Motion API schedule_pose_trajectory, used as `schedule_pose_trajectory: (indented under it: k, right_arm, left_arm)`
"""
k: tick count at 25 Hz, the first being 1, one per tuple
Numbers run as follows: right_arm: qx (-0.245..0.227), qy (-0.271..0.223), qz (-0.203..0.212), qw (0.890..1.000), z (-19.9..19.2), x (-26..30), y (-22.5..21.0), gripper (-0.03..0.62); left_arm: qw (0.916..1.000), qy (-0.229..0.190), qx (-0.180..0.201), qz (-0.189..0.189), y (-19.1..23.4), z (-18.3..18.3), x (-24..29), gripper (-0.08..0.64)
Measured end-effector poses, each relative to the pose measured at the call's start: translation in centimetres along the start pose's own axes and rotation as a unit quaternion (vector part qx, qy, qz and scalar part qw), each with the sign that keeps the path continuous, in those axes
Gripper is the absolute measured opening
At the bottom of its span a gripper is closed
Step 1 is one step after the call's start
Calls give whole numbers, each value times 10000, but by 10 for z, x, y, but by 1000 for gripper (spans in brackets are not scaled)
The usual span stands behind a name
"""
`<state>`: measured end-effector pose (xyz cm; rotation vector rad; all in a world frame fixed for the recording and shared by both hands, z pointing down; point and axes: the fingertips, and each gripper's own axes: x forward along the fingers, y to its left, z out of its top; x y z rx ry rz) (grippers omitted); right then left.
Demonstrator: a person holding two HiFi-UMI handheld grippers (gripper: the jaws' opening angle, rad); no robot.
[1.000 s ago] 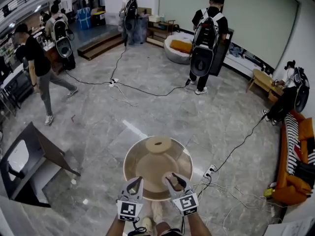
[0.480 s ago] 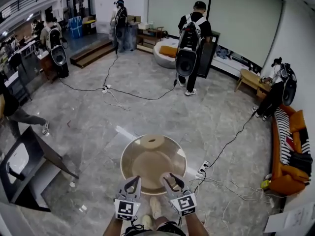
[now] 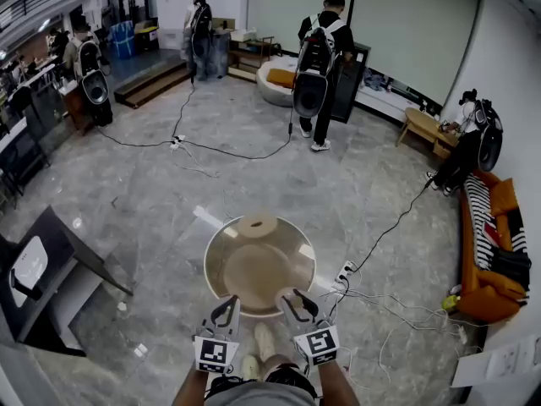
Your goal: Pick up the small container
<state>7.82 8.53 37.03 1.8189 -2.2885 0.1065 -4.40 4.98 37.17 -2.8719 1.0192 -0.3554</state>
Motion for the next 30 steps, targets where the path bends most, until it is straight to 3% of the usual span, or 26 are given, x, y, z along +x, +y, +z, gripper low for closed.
schedule_pose_trajectory:
  k: [30]
  right_arm:
    - [-47, 3, -105, 9999, 4, 4, 2, 127]
  left_arm:
    - [10000, -41, -23, -61, 8, -2, 3, 17]
